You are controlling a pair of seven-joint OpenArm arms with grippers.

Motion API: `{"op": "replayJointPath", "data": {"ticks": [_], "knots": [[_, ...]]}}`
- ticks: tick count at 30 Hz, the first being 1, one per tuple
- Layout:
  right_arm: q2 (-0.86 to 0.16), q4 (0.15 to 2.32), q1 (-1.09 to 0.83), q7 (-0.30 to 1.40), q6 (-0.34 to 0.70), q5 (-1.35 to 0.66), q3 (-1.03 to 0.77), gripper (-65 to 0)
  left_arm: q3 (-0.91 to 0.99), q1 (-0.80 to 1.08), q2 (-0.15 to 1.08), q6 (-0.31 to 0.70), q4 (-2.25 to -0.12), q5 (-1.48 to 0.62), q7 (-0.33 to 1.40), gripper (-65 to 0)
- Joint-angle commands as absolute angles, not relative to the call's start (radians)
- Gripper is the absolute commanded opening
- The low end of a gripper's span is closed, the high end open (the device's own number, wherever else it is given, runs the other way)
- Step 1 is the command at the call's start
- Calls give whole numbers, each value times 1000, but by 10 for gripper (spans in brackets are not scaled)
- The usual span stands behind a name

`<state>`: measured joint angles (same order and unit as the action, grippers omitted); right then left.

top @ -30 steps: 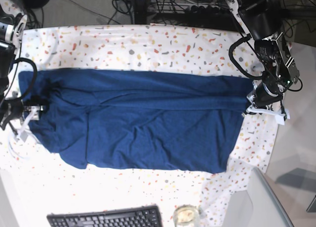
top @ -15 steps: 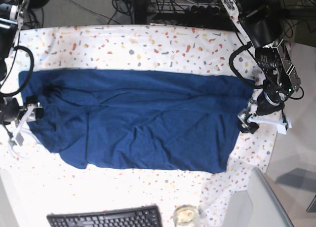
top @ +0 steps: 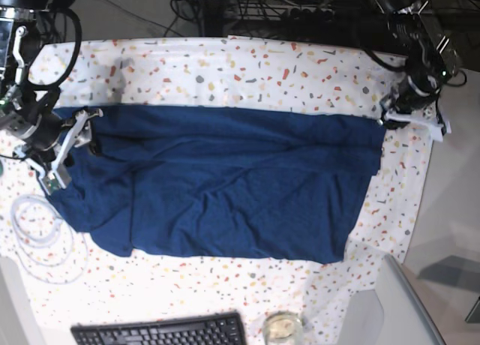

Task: Layout the t-shirt on the table in an organized manner, then fold the t-shirt properly
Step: 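Grasp the shirt's bunched end with the right gripper and tug outward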

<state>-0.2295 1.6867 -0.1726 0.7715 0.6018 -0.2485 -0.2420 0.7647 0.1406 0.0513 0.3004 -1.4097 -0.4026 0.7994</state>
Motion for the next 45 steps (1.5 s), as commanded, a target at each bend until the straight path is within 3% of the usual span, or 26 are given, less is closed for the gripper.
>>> {"op": "replayJointPath", "data": {"ticks": [1, 6, 9, 11, 28, 30, 35, 45], "knots": [[-231, 1702, -166, 723, 601, -214, -214, -272, 783, 142, 64, 351, -1434, -427, 774, -650], [-191, 1662, -165, 630, 601, 74, -128, -309, 865, 209, 65, 461, -1434, -426, 774, -650], [-154, 1578, -130, 562, 605, 165, -137, -285, 905, 240, 67, 513, -1434, -426, 774, -650], [-154, 1512, -97, 550, 605, 177, -137, -260, 932, 245, 67, 533, -1434, -420, 774, -650], [-157, 1380, 2, 552, 608, 176, -139, -264, 943, 282, 67, 538, -1432, -420, 776, -650], [-157, 1353, 13, 552, 608, 176, -139, -326, 943, 282, 65, 538, -1432, -420, 776, -650], [-157, 1343, 22, 552, 608, 176, -139, -650, 943, 282, 65, 538, -1419, -420, 776, -650], [-185, 1330, 62, 553, 608, 177, -137, -617, 940, 278, 73, 538, -1349, -420, 774, -650]]}}
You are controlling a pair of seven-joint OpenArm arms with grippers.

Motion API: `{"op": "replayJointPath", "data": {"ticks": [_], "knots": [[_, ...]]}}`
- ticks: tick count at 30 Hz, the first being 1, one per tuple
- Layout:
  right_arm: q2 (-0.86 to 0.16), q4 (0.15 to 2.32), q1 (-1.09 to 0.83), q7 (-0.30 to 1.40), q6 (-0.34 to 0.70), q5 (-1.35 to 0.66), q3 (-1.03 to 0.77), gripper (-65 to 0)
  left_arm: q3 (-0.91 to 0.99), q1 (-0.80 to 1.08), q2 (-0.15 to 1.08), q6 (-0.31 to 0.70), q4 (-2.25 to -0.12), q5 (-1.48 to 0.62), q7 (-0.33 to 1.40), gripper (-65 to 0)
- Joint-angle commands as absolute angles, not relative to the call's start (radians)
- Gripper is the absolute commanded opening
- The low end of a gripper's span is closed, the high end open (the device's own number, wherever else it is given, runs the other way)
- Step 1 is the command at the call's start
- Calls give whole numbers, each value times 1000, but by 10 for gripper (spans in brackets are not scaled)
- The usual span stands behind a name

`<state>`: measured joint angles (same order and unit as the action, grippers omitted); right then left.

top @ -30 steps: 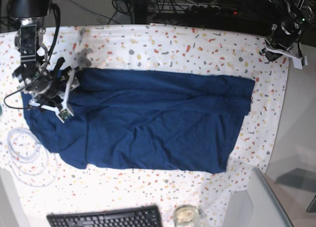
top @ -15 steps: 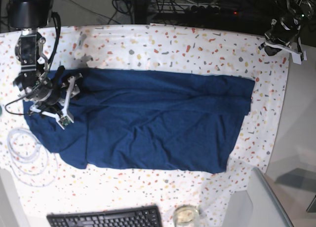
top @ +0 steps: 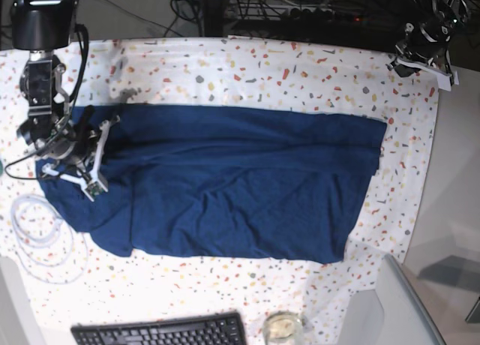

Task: Layout the t-shirt on the table in an organized manner, then fold the t-shirt properly
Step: 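Grasp the shirt's bunched end with the right gripper and tug outward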

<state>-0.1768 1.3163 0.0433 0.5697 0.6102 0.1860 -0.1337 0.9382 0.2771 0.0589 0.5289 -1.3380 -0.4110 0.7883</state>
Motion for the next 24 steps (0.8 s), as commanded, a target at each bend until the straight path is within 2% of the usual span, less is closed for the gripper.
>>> {"op": "replayJointPath", "data": {"ticks": [1, 7, 8, 12, 14, 20, 24], "knots": [[-186, 1328, 68, 553, 608, 177, -137, -615, 940, 278, 73, 538, -1351, -420, 774, -650], [-188, 1326, 104, 611, 608, 177, -134, -603, 938, 274, 74, 538, -1353, -420, 774, -650], [-188, 1326, 107, 622, 608, 177, -133, -582, 938, 272, 74, 538, -1353, -420, 774, -650], [-186, 1326, 117, 630, 608, 180, -131, -389, 937, 272, 74, 538, -1349, -420, 774, -650], [-186, 1326, 134, 628, 608, 182, -131, -348, 937, 272, 74, 538, -1349, -420, 774, -650], [-189, 1343, 170, 634, 604, 183, -136, -366, 937, 272, 74, 538, -1356, -420, 774, -650], [-197, 1504, 67, 694, 605, 182, -137, -366, 938, 272, 74, 538, -1351, -420, 774, -650]]}}
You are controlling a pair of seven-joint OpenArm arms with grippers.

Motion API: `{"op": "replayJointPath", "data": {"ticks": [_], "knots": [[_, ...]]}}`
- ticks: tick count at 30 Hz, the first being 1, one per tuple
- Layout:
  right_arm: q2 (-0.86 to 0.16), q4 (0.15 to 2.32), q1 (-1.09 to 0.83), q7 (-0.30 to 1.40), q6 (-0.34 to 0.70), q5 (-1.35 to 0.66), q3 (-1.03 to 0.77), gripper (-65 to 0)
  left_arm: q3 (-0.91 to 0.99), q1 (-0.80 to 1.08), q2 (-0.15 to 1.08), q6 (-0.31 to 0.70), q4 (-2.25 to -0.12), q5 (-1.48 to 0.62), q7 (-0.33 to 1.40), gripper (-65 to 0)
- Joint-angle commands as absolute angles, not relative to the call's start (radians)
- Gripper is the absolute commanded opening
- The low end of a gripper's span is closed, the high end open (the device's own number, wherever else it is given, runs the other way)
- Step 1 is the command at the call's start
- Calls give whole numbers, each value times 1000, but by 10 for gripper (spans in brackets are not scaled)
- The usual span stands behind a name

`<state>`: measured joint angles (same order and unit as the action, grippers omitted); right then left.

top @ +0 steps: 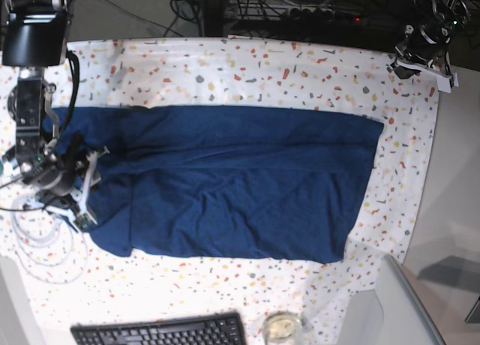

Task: Layout the t-shirt on the table in an organized manner, then fold the t-shirt properly
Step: 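Grasp the shirt's bunched end with the right gripper and tug outward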

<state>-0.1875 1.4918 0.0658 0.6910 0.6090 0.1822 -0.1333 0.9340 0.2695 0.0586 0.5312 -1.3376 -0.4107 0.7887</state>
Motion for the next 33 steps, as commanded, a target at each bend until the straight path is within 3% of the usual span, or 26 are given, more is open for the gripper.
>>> {"op": "replayJointPath", "data": {"ticks": [1, 5, 16, 18, 21, 22, 33], "knots": [[-196, 1540, 41, 700, 605, 182, -137, -365, 940, 272, 74, 538, -1349, -420, 774, -650], [-194, 1564, -12, 707, 604, 182, -137, -365, 937, 274, 74, 538, -1353, -420, 774, -650], [-203, 1365, 50, 699, 602, 182, -137, -374, 940, 278, 74, 538, -1354, -420, 774, -650], [-203, 1356, 56, 699, 602, 182, -137, -437, 941, 280, 74, 538, -1353, -420, 774, -650], [-205, 1357, 61, 699, 604, 182, -137, -617, 943, 280, 74, 538, -1349, -420, 774, -650], [-205, 1357, 61, 699, 604, 183, -137, -650, 943, 280, 74, 538, -1349, -420, 774, -650], [-251, 1290, 142, 699, 605, 183, -131, -629, 937, 277, 74, 538, -1349, -420, 774, -650]]}}
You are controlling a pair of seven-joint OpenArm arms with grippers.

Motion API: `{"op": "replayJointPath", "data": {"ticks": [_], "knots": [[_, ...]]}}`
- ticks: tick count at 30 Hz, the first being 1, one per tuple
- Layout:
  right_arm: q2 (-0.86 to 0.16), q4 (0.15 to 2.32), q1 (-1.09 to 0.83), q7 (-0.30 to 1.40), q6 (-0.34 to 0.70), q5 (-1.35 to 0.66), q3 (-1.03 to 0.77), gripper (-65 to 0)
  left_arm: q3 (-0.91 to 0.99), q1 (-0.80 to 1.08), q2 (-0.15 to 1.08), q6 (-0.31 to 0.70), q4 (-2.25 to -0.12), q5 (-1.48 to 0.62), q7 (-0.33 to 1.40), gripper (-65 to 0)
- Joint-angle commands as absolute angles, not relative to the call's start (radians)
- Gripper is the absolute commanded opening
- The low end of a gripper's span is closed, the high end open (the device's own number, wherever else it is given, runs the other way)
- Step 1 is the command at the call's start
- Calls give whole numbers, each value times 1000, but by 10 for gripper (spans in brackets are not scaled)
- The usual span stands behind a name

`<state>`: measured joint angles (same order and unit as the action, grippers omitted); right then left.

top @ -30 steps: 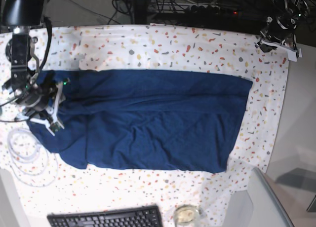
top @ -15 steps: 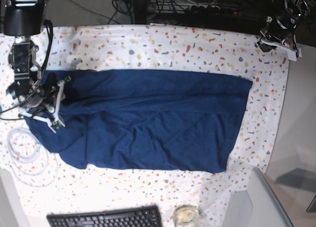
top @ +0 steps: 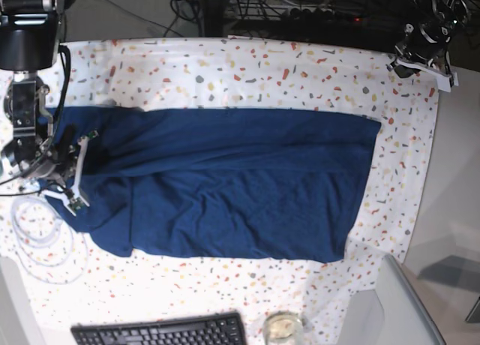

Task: Layout the t-shirt on the table in an organized manner, then fold the t-shirt properly
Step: 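Grasp the shirt's bunched end with the right gripper and tug outward, then grasp the folded shirt's edge with both grippers at its corners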

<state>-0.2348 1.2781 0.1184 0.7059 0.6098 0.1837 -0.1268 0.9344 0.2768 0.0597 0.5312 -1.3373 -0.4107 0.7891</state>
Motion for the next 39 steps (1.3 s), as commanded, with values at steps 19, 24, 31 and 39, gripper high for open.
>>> {"op": "replayJointPath", "data": {"ticks": [19, 24, 31, 39], "knots": [[-251, 1239, 260, 622, 601, 183, -131, -350, 926, 278, 68, 538, -1376, -418, 779, -650], [-176, 1469, 111, 602, 601, 182, -343, -387, 779, 338, 67, 539, -1463, -424, 771, -650], [-107, 1593, -70, 602, 605, 177, -460, -425, 568, 349, 44, 535, -1561, -418, 673, -650], [-107, 1590, -125, 607, 605, 176, -464, -636, 440, 295, 48, 464, -1506, -418, 504, -650]]}}
